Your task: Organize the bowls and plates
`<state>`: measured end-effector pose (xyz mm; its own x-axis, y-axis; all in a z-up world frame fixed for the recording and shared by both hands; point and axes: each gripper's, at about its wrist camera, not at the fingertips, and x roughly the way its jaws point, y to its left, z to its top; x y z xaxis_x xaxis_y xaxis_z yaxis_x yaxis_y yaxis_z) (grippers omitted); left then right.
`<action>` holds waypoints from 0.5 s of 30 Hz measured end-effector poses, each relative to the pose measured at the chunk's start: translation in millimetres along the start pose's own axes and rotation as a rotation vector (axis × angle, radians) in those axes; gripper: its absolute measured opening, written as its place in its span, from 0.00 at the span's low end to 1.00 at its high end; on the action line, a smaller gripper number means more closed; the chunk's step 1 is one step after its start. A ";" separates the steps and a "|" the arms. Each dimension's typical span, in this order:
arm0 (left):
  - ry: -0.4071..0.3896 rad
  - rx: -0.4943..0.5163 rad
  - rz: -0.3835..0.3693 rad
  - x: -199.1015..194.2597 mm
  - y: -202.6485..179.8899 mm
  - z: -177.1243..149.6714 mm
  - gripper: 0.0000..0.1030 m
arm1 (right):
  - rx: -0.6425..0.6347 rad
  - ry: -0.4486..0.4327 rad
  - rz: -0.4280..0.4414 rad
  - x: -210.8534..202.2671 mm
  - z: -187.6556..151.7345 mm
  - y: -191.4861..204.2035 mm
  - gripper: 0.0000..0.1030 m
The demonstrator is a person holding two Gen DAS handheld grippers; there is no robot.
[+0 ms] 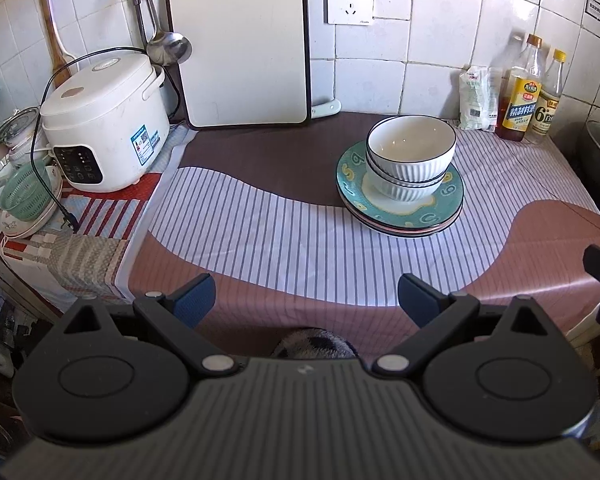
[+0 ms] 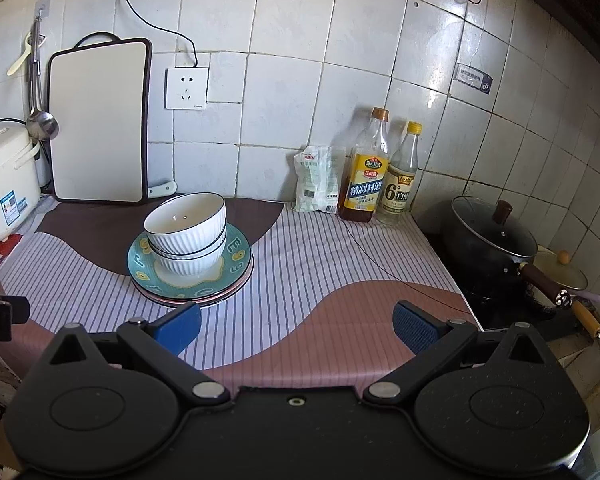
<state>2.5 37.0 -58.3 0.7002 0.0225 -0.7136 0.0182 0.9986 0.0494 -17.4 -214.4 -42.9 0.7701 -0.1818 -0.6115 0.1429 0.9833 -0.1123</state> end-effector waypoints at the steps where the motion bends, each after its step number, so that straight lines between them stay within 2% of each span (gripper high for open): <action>1: -0.001 0.000 -0.002 -0.1 0.2 -0.2 0.96 | 0.002 0.003 -0.002 0.6 -0.3 -0.3 1.00; 15: 0.000 -0.017 0.001 -2.9 1.0 1.4 0.96 | 0.007 0.006 -0.001 1.1 -0.2 -2.5 1.00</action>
